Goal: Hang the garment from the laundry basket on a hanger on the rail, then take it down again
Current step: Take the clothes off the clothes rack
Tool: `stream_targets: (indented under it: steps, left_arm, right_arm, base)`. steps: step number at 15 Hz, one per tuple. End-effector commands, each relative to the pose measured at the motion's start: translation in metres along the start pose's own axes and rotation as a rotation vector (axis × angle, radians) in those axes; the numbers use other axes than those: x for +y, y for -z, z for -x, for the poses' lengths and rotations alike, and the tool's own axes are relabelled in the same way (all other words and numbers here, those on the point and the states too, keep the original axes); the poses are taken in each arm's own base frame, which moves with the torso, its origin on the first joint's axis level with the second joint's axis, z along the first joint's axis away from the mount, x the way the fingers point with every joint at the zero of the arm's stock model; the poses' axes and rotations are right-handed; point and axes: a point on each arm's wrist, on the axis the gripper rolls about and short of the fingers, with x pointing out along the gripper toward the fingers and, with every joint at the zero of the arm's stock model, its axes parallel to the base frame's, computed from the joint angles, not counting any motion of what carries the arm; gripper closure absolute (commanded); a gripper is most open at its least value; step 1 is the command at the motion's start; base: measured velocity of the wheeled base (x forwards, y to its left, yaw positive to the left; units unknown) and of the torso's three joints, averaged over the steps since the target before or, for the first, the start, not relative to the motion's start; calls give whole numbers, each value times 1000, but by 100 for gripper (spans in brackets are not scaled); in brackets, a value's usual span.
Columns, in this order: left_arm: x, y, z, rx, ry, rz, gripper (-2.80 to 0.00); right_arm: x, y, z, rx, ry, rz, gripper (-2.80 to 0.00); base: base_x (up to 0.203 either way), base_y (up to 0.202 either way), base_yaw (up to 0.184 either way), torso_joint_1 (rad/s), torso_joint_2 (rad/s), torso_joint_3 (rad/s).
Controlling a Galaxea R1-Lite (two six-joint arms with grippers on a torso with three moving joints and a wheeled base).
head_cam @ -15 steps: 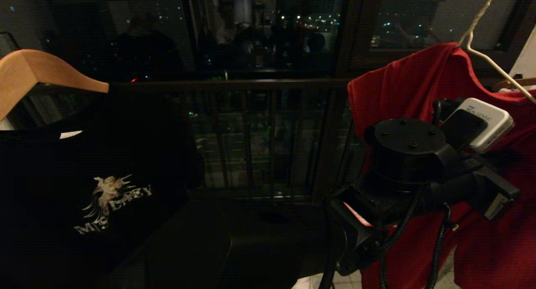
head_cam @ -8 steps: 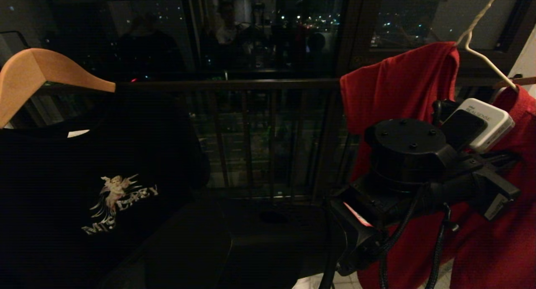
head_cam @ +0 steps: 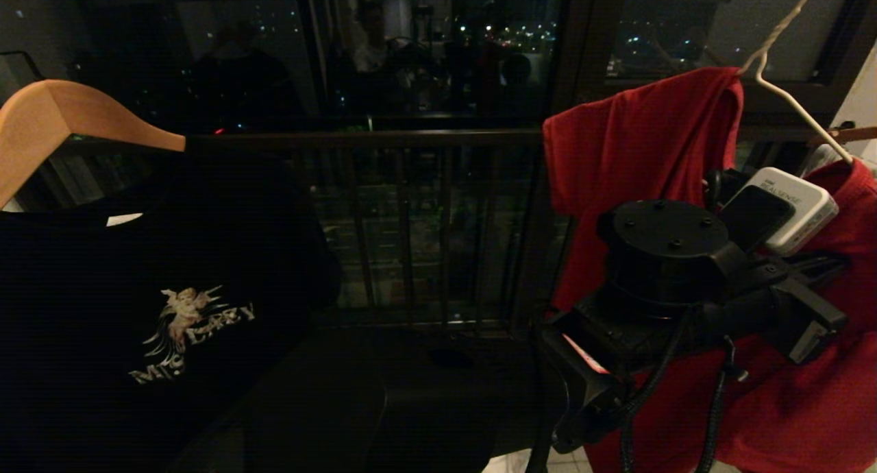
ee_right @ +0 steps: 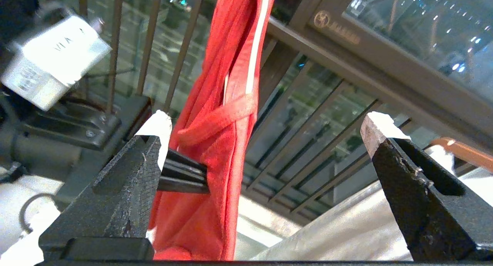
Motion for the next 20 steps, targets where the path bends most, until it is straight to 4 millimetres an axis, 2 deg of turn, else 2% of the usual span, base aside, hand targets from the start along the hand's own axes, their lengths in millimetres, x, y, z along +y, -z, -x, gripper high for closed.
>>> stream_targets:
  steps: [1, 8, 12, 16, 20]
  left_arm:
    - [1, 1, 0, 1, -6, -6, 0]
    - [17, 8, 8, 55, -132, -32, 0]
    - [24, 0, 15, 99, -193, -32, 0]
    - [19, 9, 37, 209, -202, -27, 0]
    - [12, 0, 68, 294, -254, -18, 0]
  right_arm:
    - [5, -4, 8, -14, 18, 18, -280]
    - [-1, -4, 4, 26, 104, 19, -280]
    - [-2, -5, 4, 24, 106, 20, -280]
    - [-4, -3, 1, 42, 118, 11, -280]
    - [-5, 0, -1, 64, 136, -40, -280]
  base:
    - [0, 0, 0, 0, 0, 0]
    - [0, 0, 0, 0, 0, 0]
    - [0, 0, 0, 0, 0, 0]
    - [0, 0, 0, 0, 0, 0]
    - [0, 0, 0, 0, 0, 0]
